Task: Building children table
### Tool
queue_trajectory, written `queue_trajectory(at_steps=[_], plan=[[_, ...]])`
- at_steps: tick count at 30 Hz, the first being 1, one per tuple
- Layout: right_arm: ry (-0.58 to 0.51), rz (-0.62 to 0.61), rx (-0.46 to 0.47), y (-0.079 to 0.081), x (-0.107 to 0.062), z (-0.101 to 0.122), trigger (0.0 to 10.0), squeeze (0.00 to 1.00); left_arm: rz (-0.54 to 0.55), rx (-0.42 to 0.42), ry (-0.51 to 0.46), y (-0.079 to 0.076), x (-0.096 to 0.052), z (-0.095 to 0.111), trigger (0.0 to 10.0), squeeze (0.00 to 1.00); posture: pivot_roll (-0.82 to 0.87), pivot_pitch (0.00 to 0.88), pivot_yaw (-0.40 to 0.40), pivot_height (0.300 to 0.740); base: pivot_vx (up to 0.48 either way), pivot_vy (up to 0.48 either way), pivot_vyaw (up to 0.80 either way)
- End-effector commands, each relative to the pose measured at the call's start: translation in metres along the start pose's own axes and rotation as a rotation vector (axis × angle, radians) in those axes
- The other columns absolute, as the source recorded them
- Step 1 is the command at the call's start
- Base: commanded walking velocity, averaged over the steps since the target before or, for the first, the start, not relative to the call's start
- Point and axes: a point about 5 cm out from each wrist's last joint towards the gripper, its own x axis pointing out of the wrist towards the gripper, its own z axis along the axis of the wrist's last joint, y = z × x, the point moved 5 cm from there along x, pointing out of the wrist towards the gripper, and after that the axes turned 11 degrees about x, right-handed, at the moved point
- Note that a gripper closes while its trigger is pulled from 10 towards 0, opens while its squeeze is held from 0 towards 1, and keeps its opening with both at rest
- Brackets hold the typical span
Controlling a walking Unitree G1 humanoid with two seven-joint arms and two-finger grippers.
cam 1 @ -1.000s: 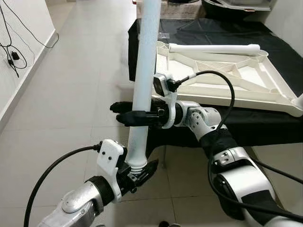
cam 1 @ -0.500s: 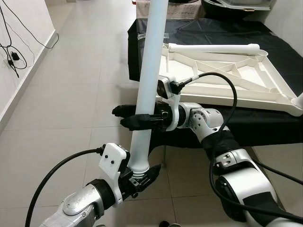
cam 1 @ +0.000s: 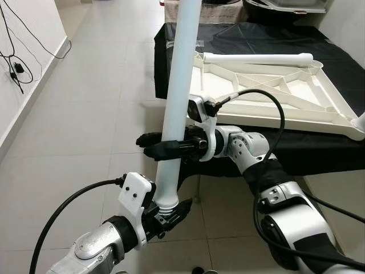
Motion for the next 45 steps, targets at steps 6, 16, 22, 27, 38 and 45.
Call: queue_trajectory(at_steps=[6, 16, 22, 27, 38, 45], plan=[[0.021, 0.028, 0.017, 0.003, 0.003, -0.007, 0.0, 0.00, -0.004, -0.035, 0.048, -0.001, -0.001, -0.012, 10.0, 0.00, 0.07, 0.186, -0.052, 0.740, 0.000, 0.000, 0.00], [-0.023, -0.003, -0.013, 0.002, -0.006, 0.008, 0.0, 0.00, 0.039, -0.017, 0.079, 0.006, -0.004, -0.019, 10.0, 1.00, 0.07, 0.185, -0.052, 0.740, 0.000, 0.000, 0.00], [-0.127, -0.170, -0.107, -0.010, -0.027, 0.033, 0.0, 0.00, 0.119, -0.004, 0.122, 0.018, -0.014, -0.030, 10.0, 0.00, 0.07, 0.182, -0.051, 0.740, 0.000, 0.000, 0.00], [-0.311, -0.577, -0.237, -0.040, -0.058, 0.067, 4.2, 0.00, 0.245, 0.012, 0.127, 0.035, -0.022, -0.034, 10.0, 0.00, 0.08, 0.181, -0.050, 0.740, 0.000, 0.000, 0.00], [-0.697, -1.335, -0.568, -0.044, -0.136, 0.120, 10.0, 0.00, 0.772, 0.215, 0.051, 0.102, -0.044, 0.001, 10.0, 0.00, 0.08, 0.173, -0.049, 0.740, 0.000, 0.000, 0.00], [-0.679, -1.330, -0.694, -0.046, -0.110, 0.097, 10.0, 0.00, 1.056, 0.332, -0.055, 0.121, -0.059, 0.042, 10.0, 0.00, 0.07, 0.171, -0.049, 0.740, 0.000, 0.000, 0.00]])
